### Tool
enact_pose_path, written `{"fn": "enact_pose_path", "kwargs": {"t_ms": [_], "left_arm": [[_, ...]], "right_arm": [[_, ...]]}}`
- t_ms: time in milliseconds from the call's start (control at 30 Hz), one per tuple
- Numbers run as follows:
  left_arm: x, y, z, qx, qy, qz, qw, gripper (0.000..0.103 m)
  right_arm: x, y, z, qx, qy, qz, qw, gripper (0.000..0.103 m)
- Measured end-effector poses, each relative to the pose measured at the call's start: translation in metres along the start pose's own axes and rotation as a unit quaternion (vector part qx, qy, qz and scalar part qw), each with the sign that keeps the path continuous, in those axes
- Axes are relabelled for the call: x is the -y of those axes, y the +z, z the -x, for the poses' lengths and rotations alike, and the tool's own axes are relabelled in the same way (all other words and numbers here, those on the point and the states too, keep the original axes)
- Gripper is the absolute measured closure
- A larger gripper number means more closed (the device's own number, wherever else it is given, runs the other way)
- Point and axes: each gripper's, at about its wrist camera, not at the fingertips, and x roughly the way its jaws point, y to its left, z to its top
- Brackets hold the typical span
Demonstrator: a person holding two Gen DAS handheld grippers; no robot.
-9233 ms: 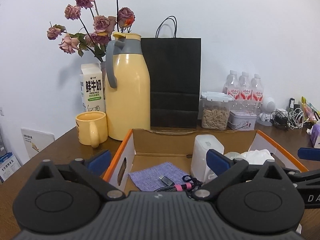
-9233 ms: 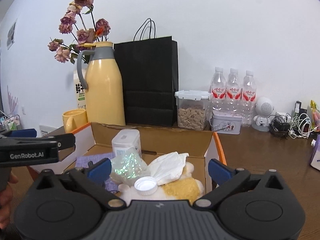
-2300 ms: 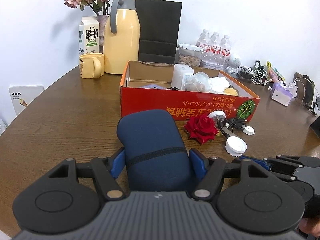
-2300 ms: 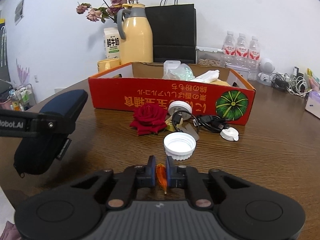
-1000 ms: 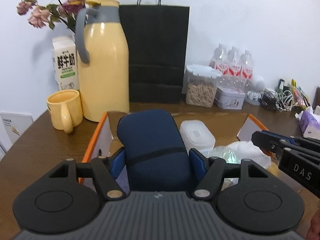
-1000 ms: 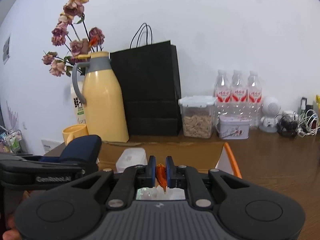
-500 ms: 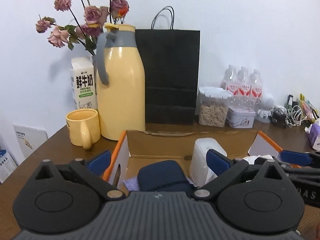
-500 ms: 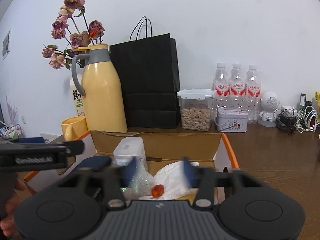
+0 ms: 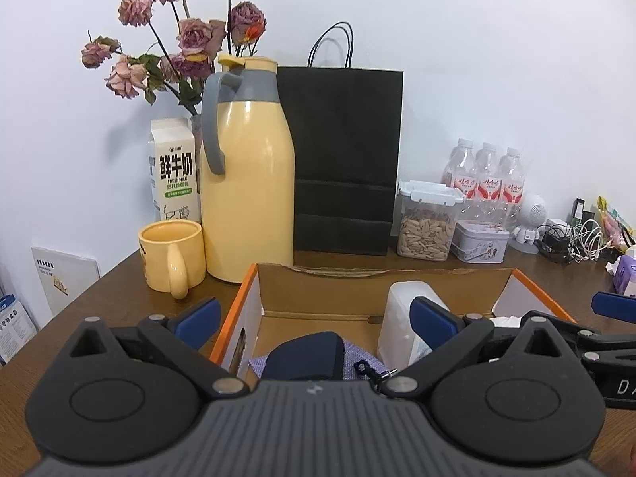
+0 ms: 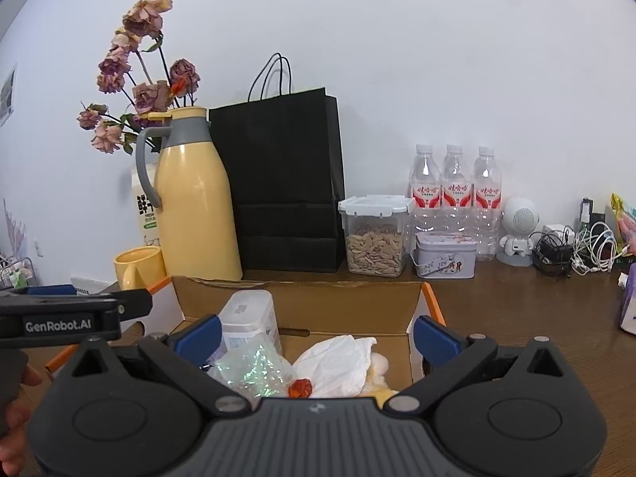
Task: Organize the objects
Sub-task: 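Withdraw both tools from the box back toward the table items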
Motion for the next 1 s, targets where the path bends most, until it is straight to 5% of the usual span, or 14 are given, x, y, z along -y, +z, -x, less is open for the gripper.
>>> {"fn": "enact_pose_path", "kwargs": {"t_ms": [400, 1000], "left_arm": [[0.005, -0.002, 0.046, 0.006, -0.022, -0.005, 0.9997, 0.000], [-0.011, -0.044, 0.093, -0.058, -0.009, -0.021, 0.9980, 0.000]], "right_arm": [[-0.002, 0.006, 0.048, 0.009, 0.009, 0.028, 1.000, 0.000], [0.020, -0.050, 0.105, -0.083, 0.015, 0.050, 0.995, 0.000]]}}
